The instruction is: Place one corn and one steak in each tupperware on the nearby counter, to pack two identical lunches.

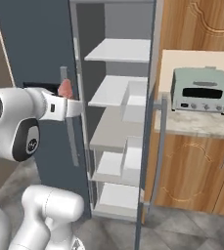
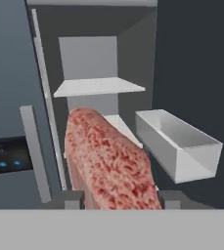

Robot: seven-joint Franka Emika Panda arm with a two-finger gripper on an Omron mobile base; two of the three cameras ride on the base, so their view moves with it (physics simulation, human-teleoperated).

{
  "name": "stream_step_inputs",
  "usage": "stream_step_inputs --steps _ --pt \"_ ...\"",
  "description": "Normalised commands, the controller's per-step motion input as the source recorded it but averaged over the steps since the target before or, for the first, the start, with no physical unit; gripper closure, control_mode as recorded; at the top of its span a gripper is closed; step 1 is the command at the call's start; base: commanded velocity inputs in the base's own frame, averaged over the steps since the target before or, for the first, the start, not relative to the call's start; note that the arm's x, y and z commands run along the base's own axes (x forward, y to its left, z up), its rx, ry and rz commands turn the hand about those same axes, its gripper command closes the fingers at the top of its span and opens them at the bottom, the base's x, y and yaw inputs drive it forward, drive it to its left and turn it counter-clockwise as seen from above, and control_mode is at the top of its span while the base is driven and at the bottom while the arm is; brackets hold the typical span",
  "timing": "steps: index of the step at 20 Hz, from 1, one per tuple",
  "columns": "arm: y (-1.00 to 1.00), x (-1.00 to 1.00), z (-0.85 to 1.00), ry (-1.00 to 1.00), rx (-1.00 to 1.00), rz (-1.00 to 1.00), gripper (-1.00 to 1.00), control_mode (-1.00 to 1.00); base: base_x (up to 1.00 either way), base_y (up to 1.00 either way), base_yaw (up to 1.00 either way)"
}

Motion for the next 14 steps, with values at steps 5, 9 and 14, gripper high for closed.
stream_step_inputs --steps 5,9,14 --pt "0.00 0.00 0.00 0.00 0.00 0.00 1.00 1.00 -0.91 0.00 0.05" --pt "0.00 0.00 0.00 0.00 0.00 0.00 1.00 1.00 -0.62 -0.26 0.01" --pt "0.00 0.00 0.00 0.00 0.00 0.00 1.00 1.00 -0.33 -0.58 0.00"
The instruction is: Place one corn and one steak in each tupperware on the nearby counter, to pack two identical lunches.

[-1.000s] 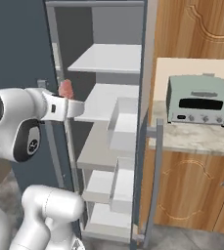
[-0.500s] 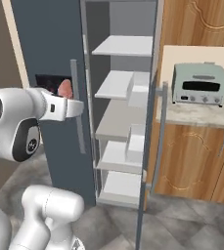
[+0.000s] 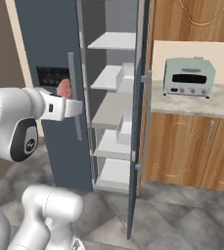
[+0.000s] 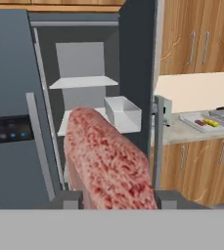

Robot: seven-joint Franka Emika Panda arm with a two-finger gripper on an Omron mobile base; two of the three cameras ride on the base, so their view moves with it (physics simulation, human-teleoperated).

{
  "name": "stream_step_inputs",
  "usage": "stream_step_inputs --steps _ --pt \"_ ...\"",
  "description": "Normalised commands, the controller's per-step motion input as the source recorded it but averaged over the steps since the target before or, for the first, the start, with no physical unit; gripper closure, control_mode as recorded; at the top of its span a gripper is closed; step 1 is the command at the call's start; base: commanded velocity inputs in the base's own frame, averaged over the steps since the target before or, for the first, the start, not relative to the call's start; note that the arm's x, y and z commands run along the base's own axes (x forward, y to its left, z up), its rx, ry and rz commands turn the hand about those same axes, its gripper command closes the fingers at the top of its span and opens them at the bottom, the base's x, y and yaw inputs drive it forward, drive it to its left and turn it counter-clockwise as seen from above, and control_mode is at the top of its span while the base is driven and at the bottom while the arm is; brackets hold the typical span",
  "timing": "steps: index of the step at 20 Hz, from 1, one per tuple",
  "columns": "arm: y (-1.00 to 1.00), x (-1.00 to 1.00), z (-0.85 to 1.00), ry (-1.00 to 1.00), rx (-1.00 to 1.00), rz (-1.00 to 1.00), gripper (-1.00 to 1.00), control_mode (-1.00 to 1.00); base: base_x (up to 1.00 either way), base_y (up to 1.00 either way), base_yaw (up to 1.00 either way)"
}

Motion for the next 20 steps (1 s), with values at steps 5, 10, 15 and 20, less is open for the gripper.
stream_step_inputs --steps 5,10,15,20 --pt "0.00 0.00 0.00 0.00 0.00 0.00 1.00 1.00 -0.29 -0.62 0.00" --pt "0.00 0.00 0.00 0.00 0.00 0.00 1.00 1.00 -0.18 -0.76 -0.03" --pt "0.00 0.00 0.00 0.00 0.00 0.00 1.00 1.00 -0.01 -0.92 -0.06" --pt "0.00 0.00 0.00 0.00 0.00 0.00 1.00 1.00 0.00 -0.92 -0.05"
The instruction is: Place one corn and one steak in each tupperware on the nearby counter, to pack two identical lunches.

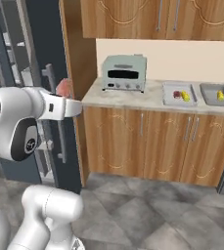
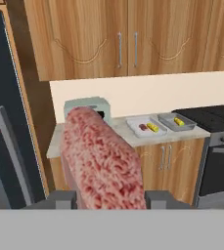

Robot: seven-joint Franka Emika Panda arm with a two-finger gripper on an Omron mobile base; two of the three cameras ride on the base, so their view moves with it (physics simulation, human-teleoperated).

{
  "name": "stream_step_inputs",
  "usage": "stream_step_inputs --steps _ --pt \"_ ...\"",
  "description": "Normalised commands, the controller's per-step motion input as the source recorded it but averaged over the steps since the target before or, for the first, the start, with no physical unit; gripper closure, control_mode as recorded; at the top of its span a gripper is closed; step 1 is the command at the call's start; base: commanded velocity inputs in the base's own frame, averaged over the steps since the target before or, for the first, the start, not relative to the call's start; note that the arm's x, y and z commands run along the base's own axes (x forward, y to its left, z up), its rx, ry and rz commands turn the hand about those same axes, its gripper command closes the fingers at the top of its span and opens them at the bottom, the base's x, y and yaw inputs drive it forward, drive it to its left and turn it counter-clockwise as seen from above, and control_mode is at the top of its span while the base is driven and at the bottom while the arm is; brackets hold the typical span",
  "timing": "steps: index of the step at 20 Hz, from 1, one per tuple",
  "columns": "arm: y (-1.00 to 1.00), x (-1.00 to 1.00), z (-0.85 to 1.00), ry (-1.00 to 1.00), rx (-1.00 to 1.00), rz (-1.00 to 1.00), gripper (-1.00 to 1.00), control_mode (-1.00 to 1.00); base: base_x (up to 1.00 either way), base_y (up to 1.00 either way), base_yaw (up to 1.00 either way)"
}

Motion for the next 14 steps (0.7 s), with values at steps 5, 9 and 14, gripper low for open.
stream_step_inputs --steps 5,9,14 --pt "0.00 0.00 0.00 0.00 0.00 0.00 1.00 1.00 0.04 -0.83 -0.04" --pt "0.00 0.00 0.00 0.00 0.00 0.00 1.00 1.00 0.69 -0.42 -0.01" --pt "0.00 0.00 0.00 0.00 0.00 0.00 1.00 1.00 0.94 -0.38 0.00"
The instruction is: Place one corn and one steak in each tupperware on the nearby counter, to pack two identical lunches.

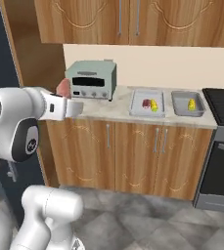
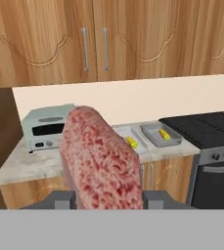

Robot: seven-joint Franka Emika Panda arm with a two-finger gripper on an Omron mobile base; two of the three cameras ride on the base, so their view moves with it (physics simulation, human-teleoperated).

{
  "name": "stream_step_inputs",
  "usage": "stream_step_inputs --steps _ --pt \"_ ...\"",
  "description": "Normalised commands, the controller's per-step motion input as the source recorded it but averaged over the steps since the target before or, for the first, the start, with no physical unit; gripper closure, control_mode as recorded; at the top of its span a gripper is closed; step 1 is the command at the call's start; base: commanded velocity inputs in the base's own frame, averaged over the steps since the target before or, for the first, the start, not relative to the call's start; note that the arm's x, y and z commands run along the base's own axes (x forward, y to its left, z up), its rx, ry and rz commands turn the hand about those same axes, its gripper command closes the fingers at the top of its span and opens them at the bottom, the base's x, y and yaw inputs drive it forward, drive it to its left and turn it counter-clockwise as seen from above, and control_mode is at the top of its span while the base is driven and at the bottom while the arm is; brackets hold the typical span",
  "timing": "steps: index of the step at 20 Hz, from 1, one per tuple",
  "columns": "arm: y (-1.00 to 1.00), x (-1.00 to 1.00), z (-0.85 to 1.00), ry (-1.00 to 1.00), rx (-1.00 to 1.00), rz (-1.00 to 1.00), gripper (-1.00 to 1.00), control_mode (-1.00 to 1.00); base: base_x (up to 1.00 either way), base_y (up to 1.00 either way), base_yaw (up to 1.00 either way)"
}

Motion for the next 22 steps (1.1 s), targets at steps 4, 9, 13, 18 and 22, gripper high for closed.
stream_step_inputs --steps 4,9,13,18,22 --pt "0.00 0.00 0.00 0.00 0.00 0.00 1.00 1.00 0.72 -0.60 0.00" --pt "0.00 0.00 0.00 0.00 0.00 0.00 1.00 1.00 0.22 -0.95 -0.02" --pt "0.00 0.00 0.00 0.00 0.00 0.00 1.00 1.00 0.01 -1.00 -0.03" --pt "0.00 0.00 0.00 0.00 0.00 0.00 1.00 1.00 0.17 -0.88 -0.02" --pt "0.00 0.00 0.00 0.00 0.00 0.00 1.00 1.00 0.52 -0.29 0.00"
